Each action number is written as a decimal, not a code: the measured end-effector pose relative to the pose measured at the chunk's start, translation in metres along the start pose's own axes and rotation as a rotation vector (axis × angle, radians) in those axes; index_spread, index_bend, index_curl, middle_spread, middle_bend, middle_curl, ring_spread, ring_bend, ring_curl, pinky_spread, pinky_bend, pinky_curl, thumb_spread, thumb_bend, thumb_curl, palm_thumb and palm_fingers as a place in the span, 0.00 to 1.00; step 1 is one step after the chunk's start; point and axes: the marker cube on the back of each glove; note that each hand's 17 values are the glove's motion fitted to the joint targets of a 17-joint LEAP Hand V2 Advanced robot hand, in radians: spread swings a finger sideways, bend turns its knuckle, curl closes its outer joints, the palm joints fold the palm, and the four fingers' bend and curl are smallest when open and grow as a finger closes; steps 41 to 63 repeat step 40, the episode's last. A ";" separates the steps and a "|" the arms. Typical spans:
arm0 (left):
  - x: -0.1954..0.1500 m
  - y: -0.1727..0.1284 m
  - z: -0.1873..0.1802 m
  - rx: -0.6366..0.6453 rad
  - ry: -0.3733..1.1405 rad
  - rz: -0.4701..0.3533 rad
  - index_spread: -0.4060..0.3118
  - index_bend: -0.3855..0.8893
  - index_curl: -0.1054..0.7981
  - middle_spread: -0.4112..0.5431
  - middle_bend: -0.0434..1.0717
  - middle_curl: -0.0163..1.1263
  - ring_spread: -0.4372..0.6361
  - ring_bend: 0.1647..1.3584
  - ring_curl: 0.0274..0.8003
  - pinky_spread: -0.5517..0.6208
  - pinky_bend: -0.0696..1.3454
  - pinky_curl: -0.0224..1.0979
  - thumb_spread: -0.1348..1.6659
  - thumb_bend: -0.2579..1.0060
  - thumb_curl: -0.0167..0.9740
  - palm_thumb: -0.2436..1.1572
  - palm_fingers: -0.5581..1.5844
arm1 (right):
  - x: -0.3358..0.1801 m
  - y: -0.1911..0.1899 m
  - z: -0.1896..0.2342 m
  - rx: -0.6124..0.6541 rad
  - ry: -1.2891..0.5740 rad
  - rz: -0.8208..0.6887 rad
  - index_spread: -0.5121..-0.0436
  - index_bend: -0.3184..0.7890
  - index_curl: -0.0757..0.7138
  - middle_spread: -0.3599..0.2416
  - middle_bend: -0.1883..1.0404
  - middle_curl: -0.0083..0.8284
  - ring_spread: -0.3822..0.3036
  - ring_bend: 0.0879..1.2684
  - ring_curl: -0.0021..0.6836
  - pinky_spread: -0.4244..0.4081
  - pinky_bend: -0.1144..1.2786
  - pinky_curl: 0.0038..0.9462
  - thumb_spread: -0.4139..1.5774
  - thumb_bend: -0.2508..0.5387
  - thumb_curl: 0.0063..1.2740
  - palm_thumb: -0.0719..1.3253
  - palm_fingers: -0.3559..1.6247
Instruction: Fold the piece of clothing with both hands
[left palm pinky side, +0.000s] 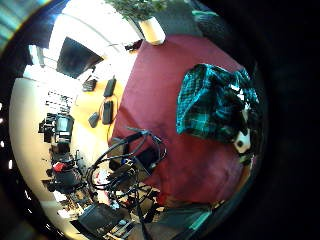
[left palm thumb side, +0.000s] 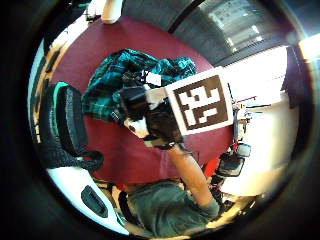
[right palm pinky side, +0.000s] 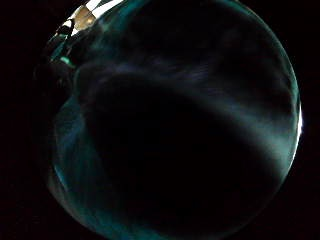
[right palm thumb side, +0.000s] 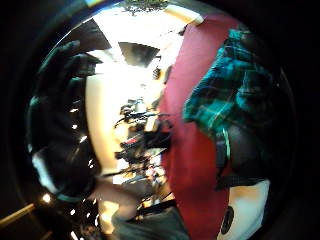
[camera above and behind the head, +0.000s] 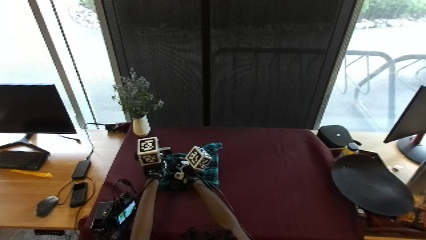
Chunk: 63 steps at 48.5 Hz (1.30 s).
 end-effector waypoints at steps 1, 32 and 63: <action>0.001 0.005 0.006 -0.052 0.007 0.002 0.44 0.41 0.50 0.40 0.24 0.38 0.56 0.31 0.39 0.83 0.23 0.32 0.94 0.37 0.31 0.55 0.44 | 0.004 -0.001 -0.006 0.013 -0.002 -0.003 0.47 0.29 0.28 0.36 0.27 0.41 0.26 0.50 0.66 0.23 0.62 0.41 0.62 0.28 0.47 0.77 0.54; 0.094 0.034 0.009 -0.054 0.028 0.160 0.44 0.41 0.49 0.40 0.23 0.39 0.55 0.30 0.39 0.82 0.22 0.33 0.93 0.36 0.31 0.55 0.45 | 0.118 0.152 -0.241 0.046 0.939 0.549 0.41 0.44 0.49 0.51 0.29 0.46 0.64 0.09 0.46 0.79 0.42 0.32 0.85 0.30 0.34 0.56 0.42; 0.103 0.037 0.017 -0.083 0.028 0.193 0.44 0.41 0.48 0.40 0.23 0.39 0.55 0.30 0.39 0.82 0.22 0.32 0.93 0.36 0.31 0.54 0.45 | 0.123 0.170 -0.248 0.047 0.876 0.564 0.40 0.43 0.50 0.53 0.29 0.44 0.68 0.08 0.45 0.81 0.45 0.34 0.86 0.29 0.32 0.53 0.39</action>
